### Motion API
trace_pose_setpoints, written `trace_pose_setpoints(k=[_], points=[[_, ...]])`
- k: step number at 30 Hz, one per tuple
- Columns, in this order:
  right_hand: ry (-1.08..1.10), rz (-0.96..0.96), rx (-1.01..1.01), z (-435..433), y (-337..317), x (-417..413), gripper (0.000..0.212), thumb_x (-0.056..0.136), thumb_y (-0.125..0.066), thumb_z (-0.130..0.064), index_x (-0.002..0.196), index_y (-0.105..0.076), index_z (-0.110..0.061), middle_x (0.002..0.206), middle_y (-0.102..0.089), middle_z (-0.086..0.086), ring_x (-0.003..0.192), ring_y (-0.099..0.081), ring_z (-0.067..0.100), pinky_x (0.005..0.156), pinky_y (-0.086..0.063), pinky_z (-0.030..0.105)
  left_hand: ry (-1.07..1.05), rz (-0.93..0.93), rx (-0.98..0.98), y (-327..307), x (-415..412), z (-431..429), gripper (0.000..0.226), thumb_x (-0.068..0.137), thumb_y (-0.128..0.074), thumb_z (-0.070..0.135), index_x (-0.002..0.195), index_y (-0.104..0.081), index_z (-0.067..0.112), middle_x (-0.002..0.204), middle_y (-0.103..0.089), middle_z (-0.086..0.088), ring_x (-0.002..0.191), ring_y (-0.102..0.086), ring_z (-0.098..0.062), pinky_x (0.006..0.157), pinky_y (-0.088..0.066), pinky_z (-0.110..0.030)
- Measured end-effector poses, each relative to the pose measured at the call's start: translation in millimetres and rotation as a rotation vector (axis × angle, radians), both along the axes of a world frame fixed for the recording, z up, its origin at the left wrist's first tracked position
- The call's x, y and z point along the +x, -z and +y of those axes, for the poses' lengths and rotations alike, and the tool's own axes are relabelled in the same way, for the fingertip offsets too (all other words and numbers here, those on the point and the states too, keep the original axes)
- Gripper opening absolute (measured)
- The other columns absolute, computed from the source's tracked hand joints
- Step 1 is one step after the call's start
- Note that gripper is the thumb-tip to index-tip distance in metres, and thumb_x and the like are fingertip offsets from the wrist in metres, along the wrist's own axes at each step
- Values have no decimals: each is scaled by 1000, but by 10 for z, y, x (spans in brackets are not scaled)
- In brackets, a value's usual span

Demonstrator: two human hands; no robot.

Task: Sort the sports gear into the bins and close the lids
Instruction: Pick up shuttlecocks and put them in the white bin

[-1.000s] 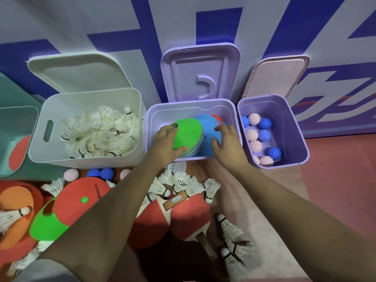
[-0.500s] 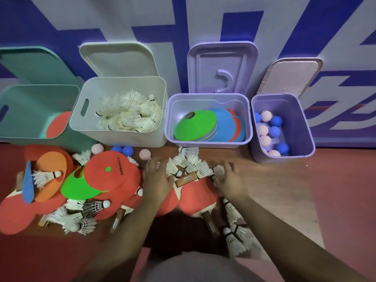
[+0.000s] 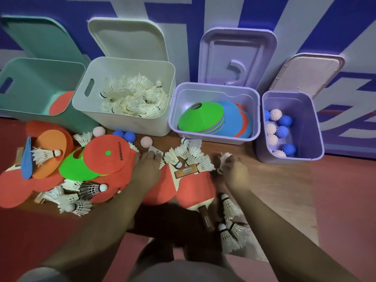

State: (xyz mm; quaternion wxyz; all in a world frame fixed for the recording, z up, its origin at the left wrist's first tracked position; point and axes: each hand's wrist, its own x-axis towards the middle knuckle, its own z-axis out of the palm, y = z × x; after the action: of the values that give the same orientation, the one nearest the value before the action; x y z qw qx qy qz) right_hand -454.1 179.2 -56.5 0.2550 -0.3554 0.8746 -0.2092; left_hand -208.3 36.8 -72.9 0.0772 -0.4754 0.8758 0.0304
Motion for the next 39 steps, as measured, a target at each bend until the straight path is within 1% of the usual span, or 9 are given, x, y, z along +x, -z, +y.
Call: trace_pose_setpoints(k=[3, 8, 14, 20, 23, 27, 33, 36, 39], points=[[183, -75, -231, 18, -259, 32, 12, 86, -57, -2, 96, -61, -7, 85, -69, 10, 83, -64, 32, 65, -36, 30, -148, 290, 4, -186, -6, 17, 46, 72, -75, 28, 114, -64, 13, 105, -64, -9, 98, -60, -31, 88, -43, -43], [265, -343, -555, -73, -724, 262, 7, 88, -64, -6, 86, -62, -13, 68, -63, -7, 61, -56, -4, 63, -42, 20, -858, 1355, 738, -733, -441, 287, 28, 76, -77, 24, 97, -58, 22, 98, -68, -5, 92, -66, -24, 84, -53, -39], [247, -482, -752, -168, -1059, 455, 15, 88, -67, -11, 84, -60, -23, 75, -62, -4, 70, -58, 9, 70, -49, 30, -829, 1769, 1160, -941, -773, 614, 37, 87, -66, 9, 119, -50, 21, 116, -66, -13, 102, -66, -26, 85, -55, -45], [142, -553, -711, -159, -1079, 370, 6, 81, -64, -32, 85, -61, -28, 82, -65, 7, 85, -65, 37, 82, -52, 58, -794, 1786, 1141, -997, -710, 633, 39, 86, -63, 14, 121, -50, 3, 120, -64, -24, 111, -64, -33, 97, -52, -42], [-75, -501, -625, -169, -1116, 431, 6, 87, -63, -16, 86, -64, -22, 81, -67, 0, 82, -63, 26, 81, -51, 49, -608, 1571, 1172, -1032, -635, 633, 42, 86, -65, 10, 126, -54, 1, 122, -64, -22, 113, -63, -29, 97, -52, -35], [-114, -464, -586, -286, -1151, 515, 13, 86, -59, -17, 83, -70, -24, 87, -68, -7, 90, -62, 15, 88, -49, 42, -233, 995, 797, -1045, -573, 509, 43, 63, -76, 43, 104, -66, 35, 107, -68, -5, 94, -66, -11, 84, -53, -30], [-137, -544, -631, -365, -1205, 504, 22, 93, -59, -12, 107, -74, -19, 121, -61, -4, 119, -53, 3, 102, -40, 18, -213, 1059, 893, -993, -576, 301, 51, 76, -75, 21, 116, -58, 47, 102, -73, 11, 90, -68, -8, 81, -52, -27], [121, -690, -597, -354, -1096, 369, 19, 95, -58, -15, 107, -72, -22, 110, -67, -4, 97, -63, 3, 85, -49, 19, -239, 1060, 888, -868, -510, 210, 57, 73, -79, 26, 124, -57, 40, 112, -71, 9, 102, -67, -12, 92, -51, -33], [279, -555, -437, -320, -713, 211, 9, 91, -59, -16, 88, -66, -12, 79, -69, -4, 70, -63, 7, 65, -51, 27, -322, 1095, 901, -755, -439, 124, 62, 69, -82, 31, 125, -56, 35, 116, -70, 7, 109, -65, -14, 100, -48, -40]])
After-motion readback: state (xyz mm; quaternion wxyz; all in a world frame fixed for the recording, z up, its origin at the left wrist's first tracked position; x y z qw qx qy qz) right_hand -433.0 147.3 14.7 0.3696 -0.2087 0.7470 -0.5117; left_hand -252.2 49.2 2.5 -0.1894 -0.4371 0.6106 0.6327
